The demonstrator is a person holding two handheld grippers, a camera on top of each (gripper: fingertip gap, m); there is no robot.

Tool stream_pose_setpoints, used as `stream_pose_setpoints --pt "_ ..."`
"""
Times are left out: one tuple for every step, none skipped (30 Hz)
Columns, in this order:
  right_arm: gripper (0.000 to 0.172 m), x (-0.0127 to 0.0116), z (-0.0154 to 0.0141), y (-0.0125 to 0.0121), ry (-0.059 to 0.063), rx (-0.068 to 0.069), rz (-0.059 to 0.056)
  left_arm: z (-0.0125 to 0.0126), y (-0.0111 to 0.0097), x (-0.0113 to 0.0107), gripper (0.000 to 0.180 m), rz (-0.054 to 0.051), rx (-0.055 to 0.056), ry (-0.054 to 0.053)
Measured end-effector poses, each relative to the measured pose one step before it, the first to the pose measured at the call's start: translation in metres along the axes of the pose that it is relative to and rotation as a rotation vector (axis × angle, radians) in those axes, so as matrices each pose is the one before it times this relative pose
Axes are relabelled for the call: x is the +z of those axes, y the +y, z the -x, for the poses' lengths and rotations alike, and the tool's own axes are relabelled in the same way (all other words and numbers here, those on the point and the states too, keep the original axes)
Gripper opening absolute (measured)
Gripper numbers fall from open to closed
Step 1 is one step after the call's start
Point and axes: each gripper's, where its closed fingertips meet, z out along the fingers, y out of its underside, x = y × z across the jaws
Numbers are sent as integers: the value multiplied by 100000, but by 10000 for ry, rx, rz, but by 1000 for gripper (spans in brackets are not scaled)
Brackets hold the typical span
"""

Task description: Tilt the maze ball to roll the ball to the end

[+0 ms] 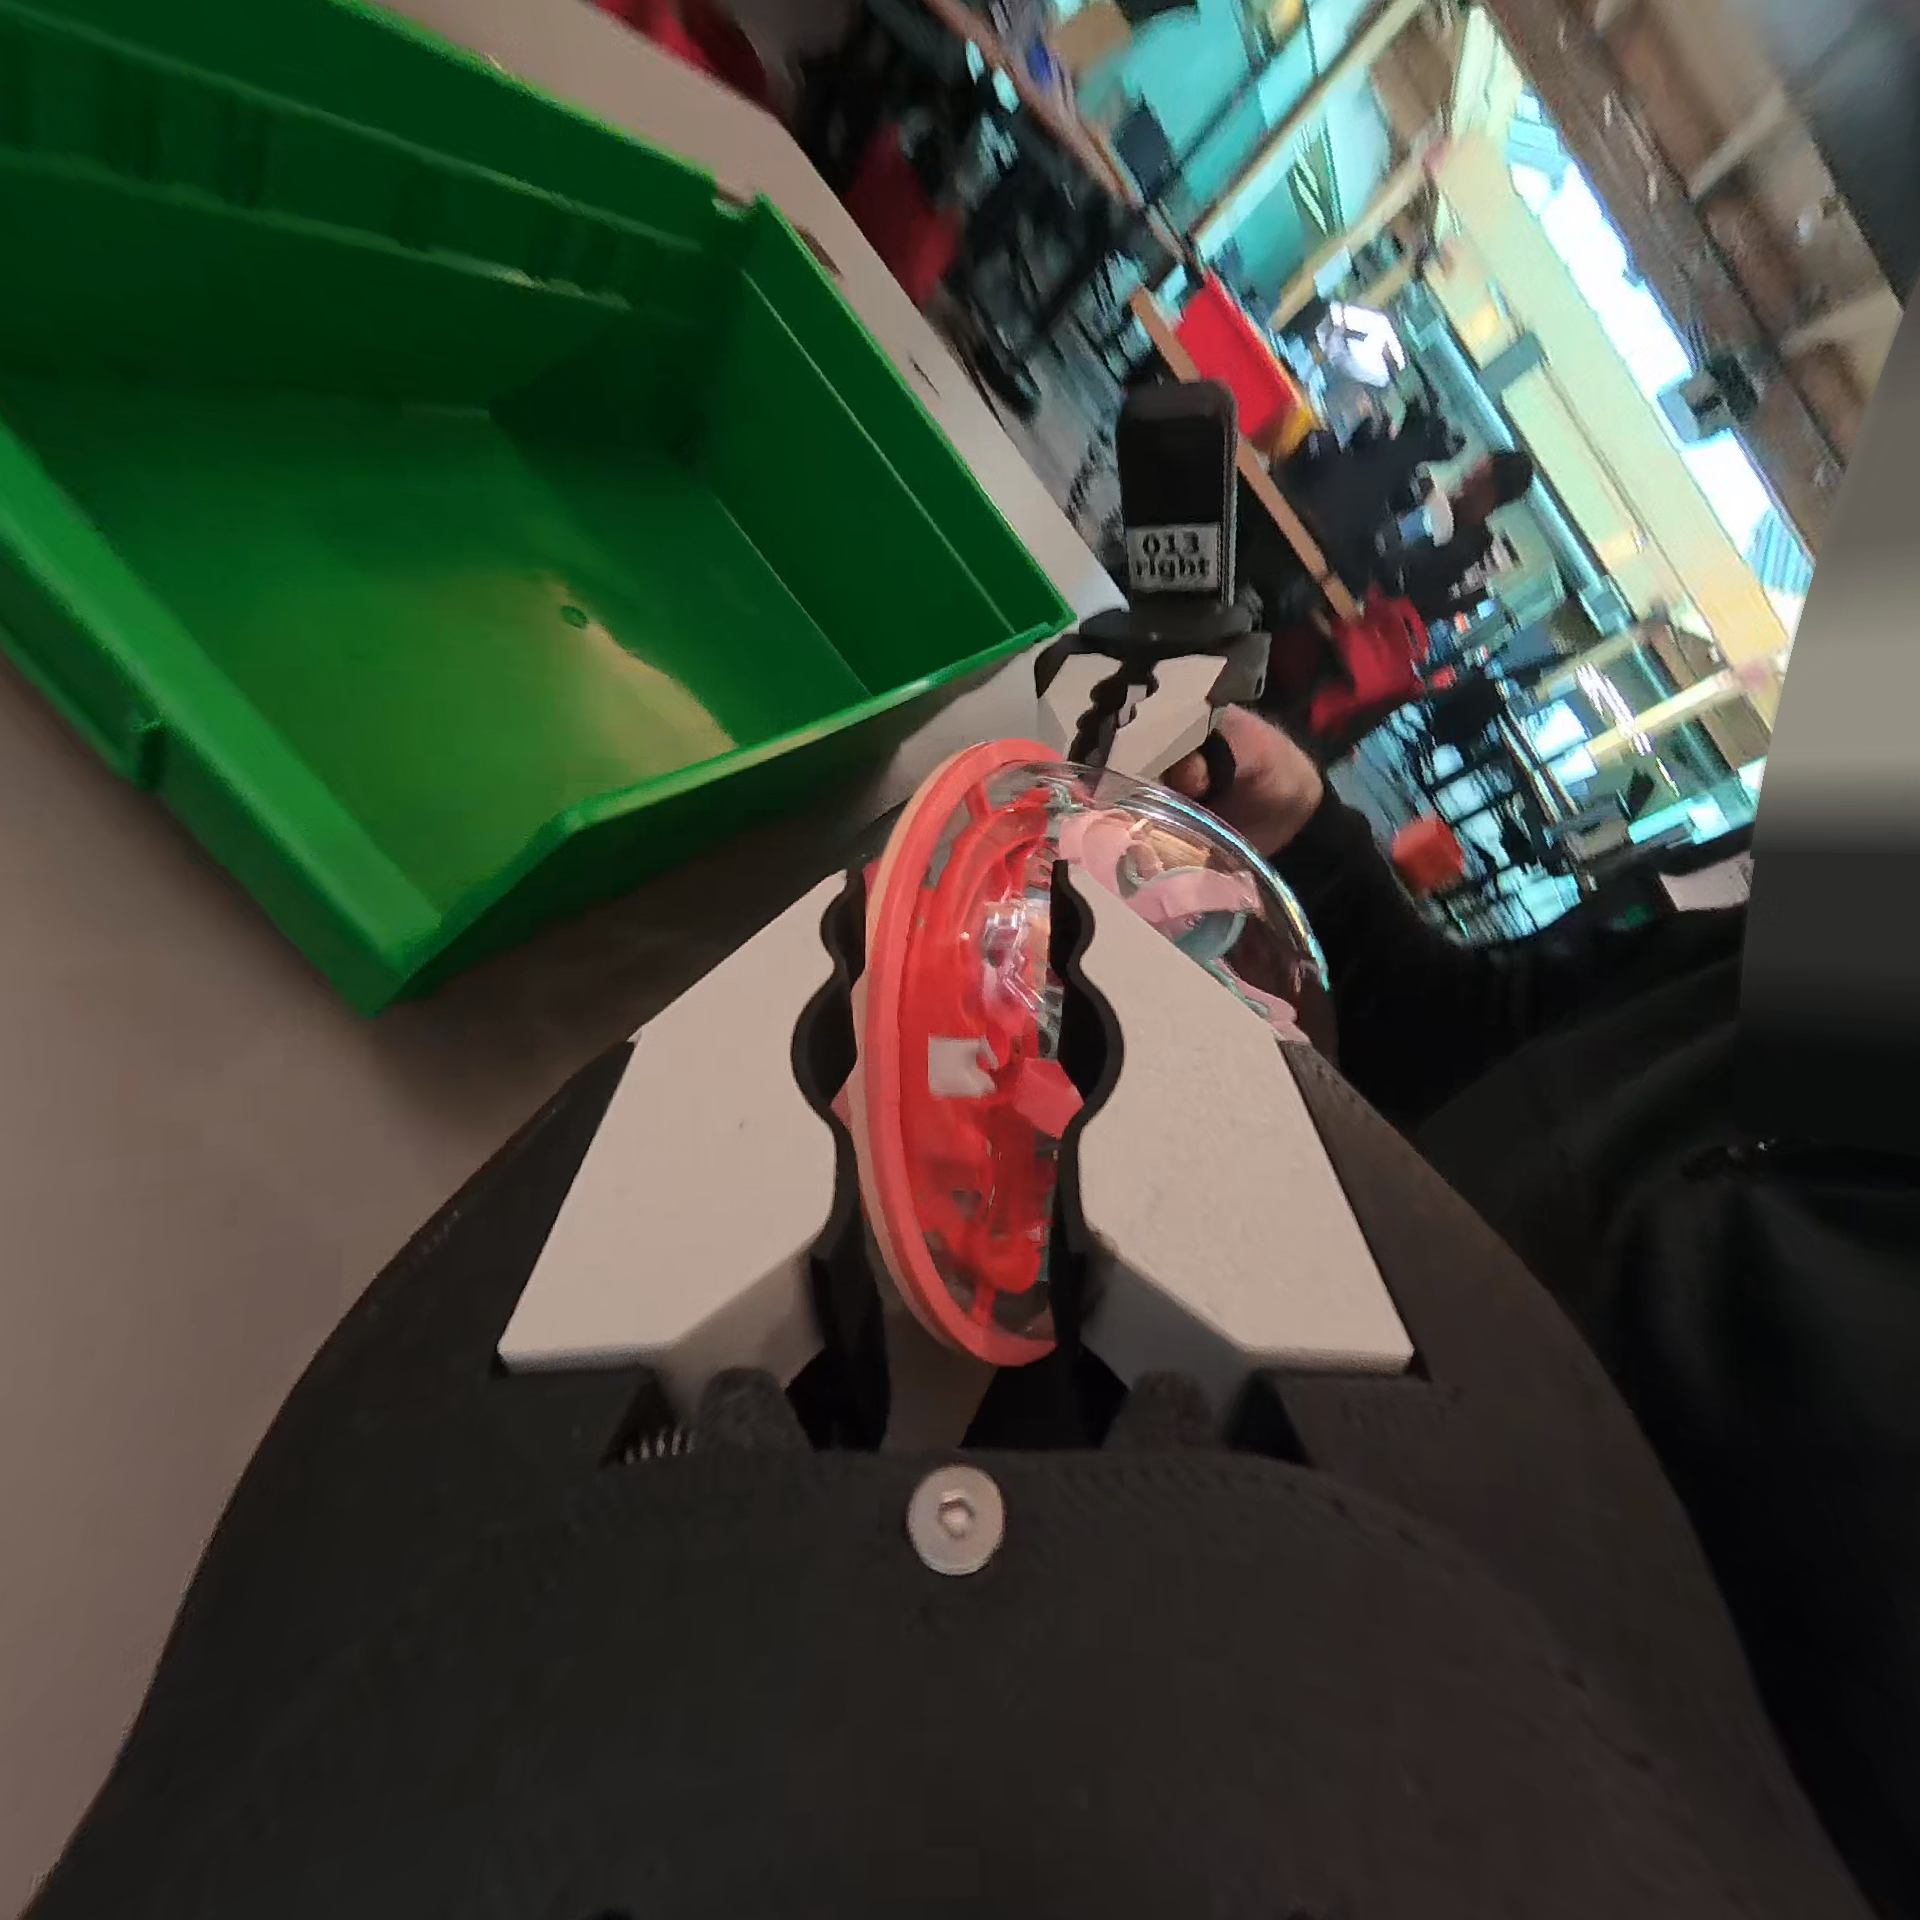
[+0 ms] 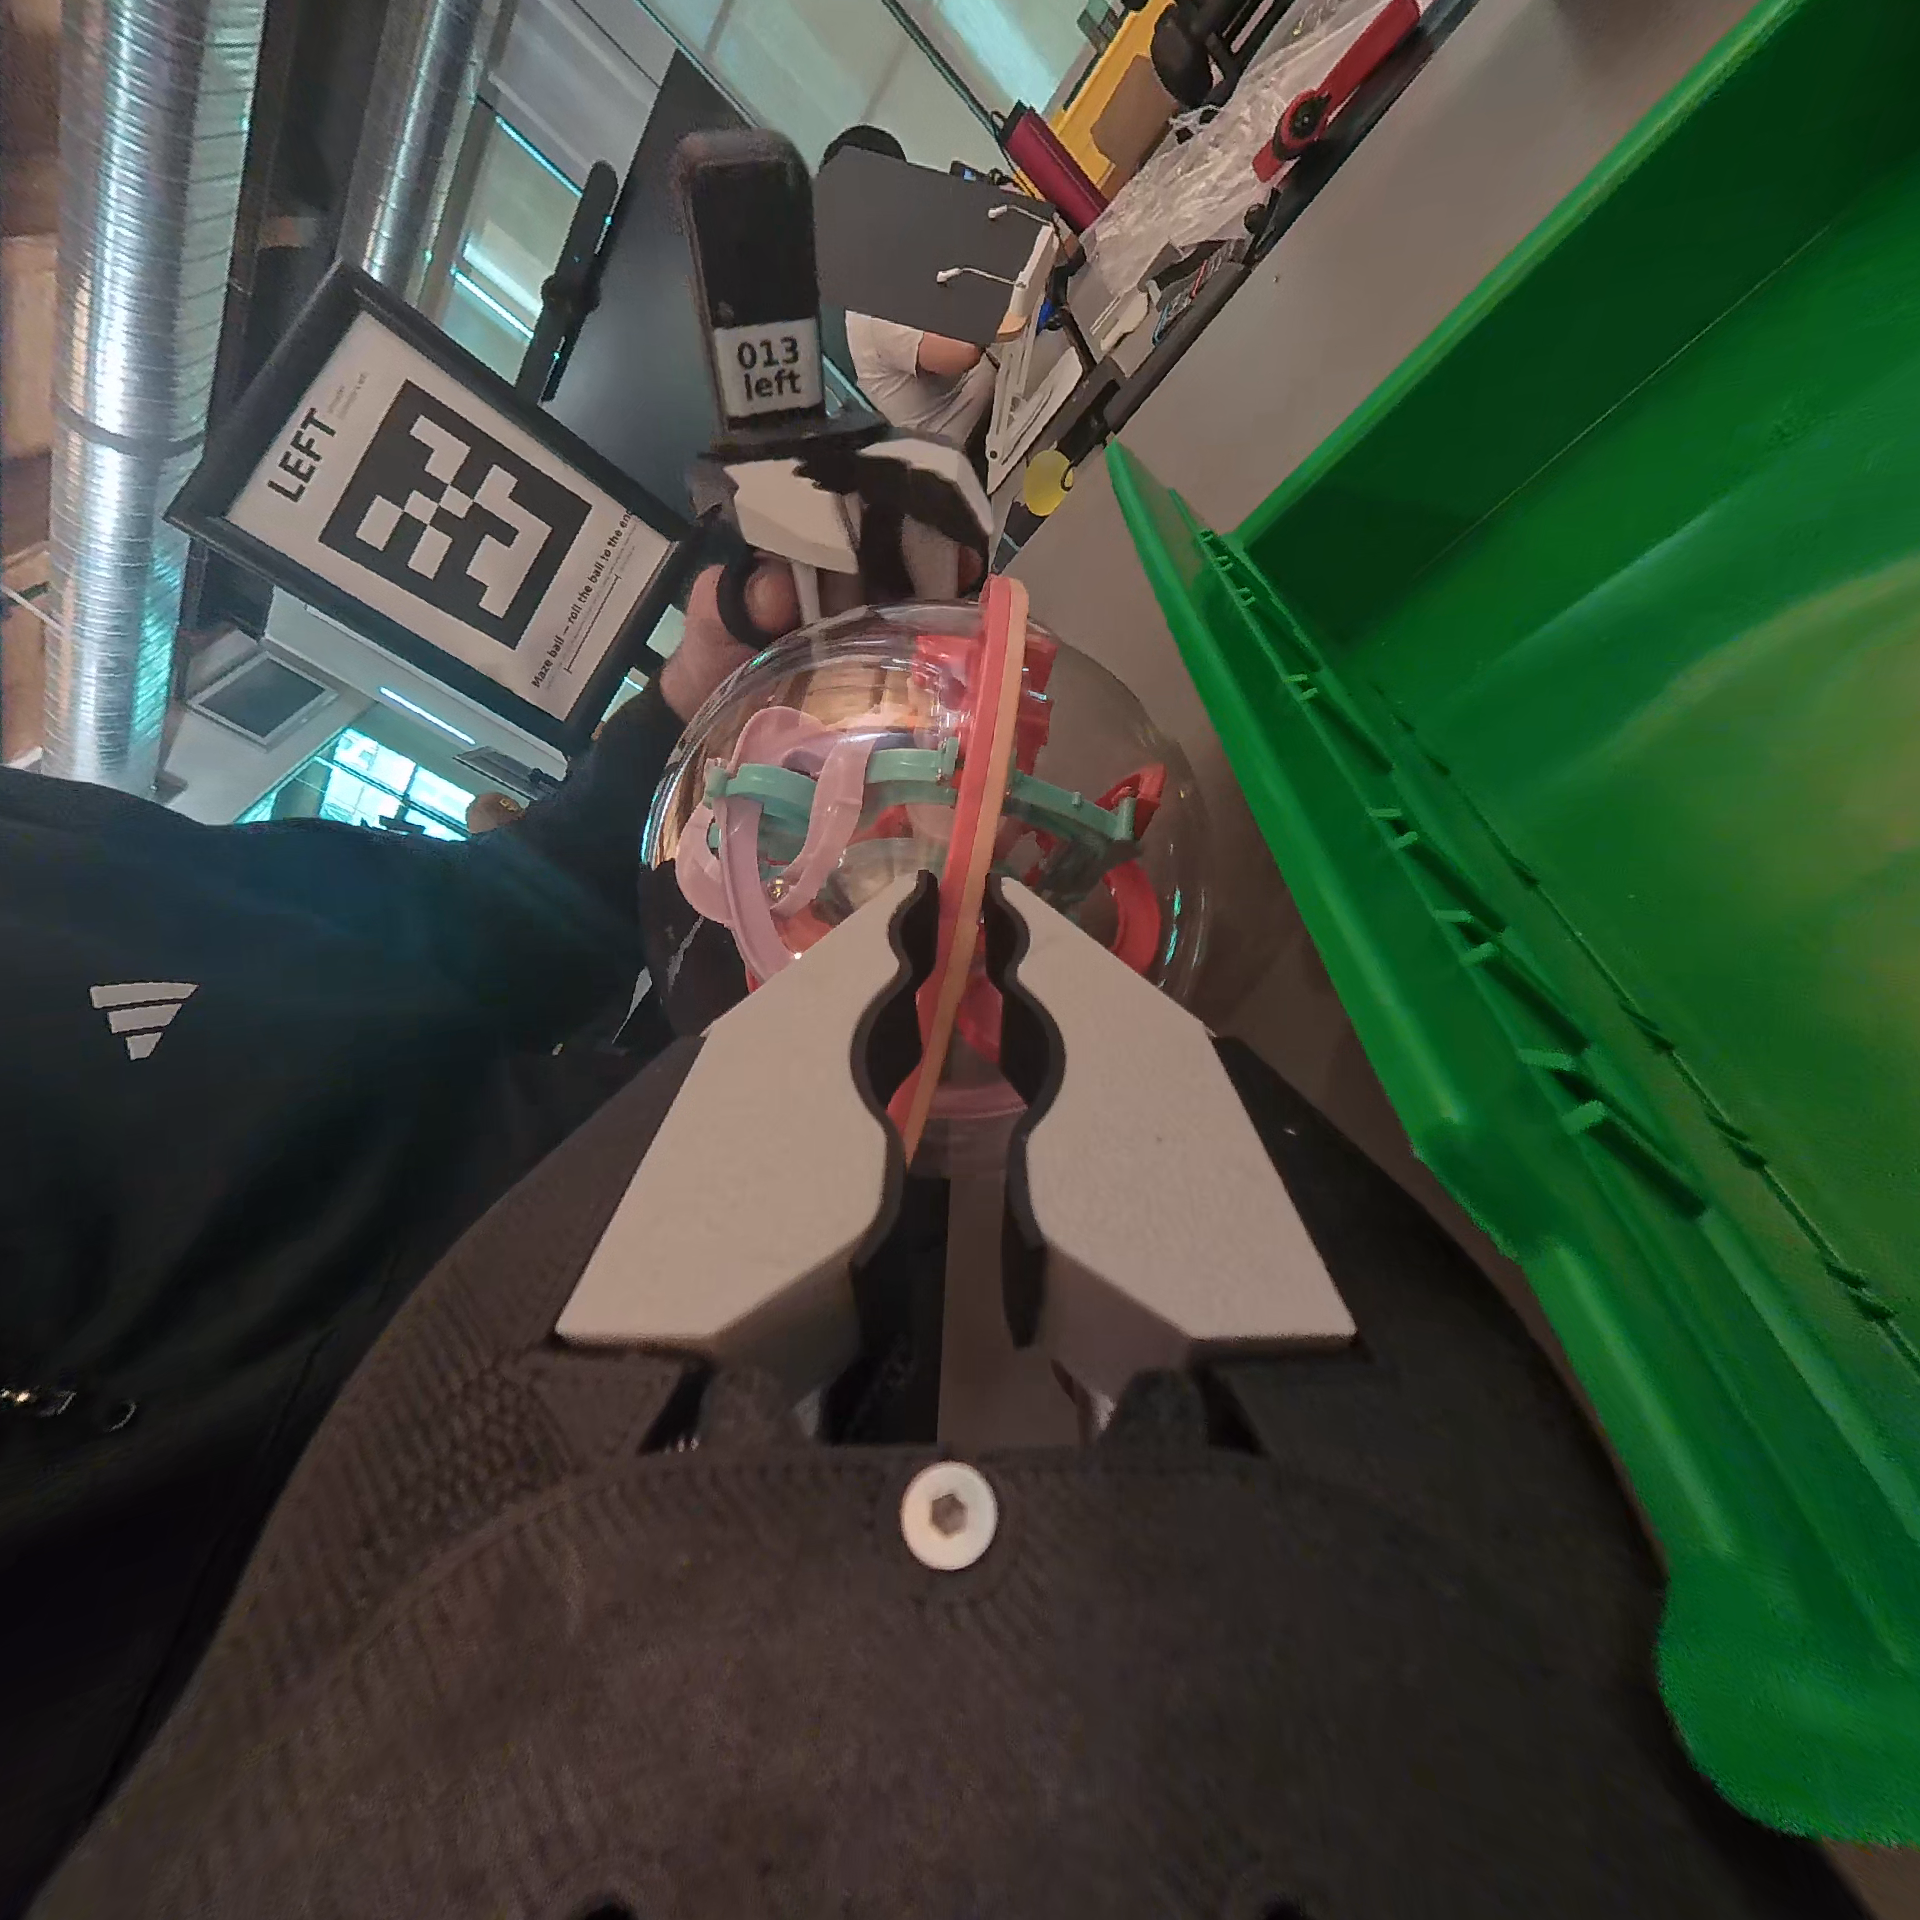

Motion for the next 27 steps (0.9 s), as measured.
stream_pose_setpoints --pt "7 26 -7 -17 -3 2 13 214 -42 341 33 174 58 75" --pt "7 10 -3 -10 1 -2 17 171 92 351 33 234 -33 131" --pt "7 19 8 -15 -3 -7 18 -25 188 368 34 271 -130 281" --pt "7 22 2 -7 -9 -8 15 87 119 363 34 184 -112 185" --pt "8 15 6 -8 -6 -2 9 233 61 279 34 117 -61 54" --pt "7 2 -11 -13 -2 -1 2 107 123 230 34 128 -94 134" --pt "7 7 -18 -7 -5 3 -3 -53 -52 157 34 -12 -182 243" --pt "7 11 -3 10 -11 2 3 21 -26 132 33 -25 -193 202" --pt "7 27 -5 18 -8 1 8 -41 108 143 29 14 -145 218" --pt "7 18 -11 -1 -13 7 -3 -109 21 115 26 -55 -202 257" --pt "7 21 -22 2 -9 9 -6 -53 33 100 21 -31 -138 157" --pt "7 32 -15 12 -9 4 5 -28 50 75 14 -18 18 51" --pt "7 38 -10 14 -17 3 11 -35 72 66 9 14 12 36" --pt "7 28 -37 23 -3 4 13 -5 45 32 7 3 -31 33" --pt "7 4 -70 5 -5 14 0 87 6 -8 7 -36 -24 -17" --pt "7 10 -63 10 -1 9 2 19 53 -14 7 0 -24 21" --pt "7 8 -40 19 -2 3 -3 62 43 -5 7 -14 14 -41" --pt "7 9 -24 0 -17 17 -15 32 -1 -9 7 -33 30 -44" --pt "7 2 -22 -23 -9 17 -22 -15 4 -13 7 -28 19 -5" --pt "7 4 -19 -13 -2 -5 -18 -26 11 -19 7 -30 35 6" --pt "7 8 3 -10 -4 -12 -13 4 2 -19 7 -42 51 -2" --pt "7 1 -9 -6 -5 1 -13 2 -7 -9 6 -55 62 -10" --pt "7 -17 -13 -3 -7 6 -14 -86 18 -6 7 -32 38 51" --pt "8 -37 -33 17 -9 8 -28 -87 32 -6 6 -29 63 49" --pt "9 -71 -13 28 -26 31 -52 -21 -1 13 7 -45 42 -5" --pt "10 -106 -13 65 -31 39 -63 -51 11 -9 6 -30 10 26" --pt "10 -142 -10 157 -29 20 -38 -97 32 -4 6 -21 45 51"
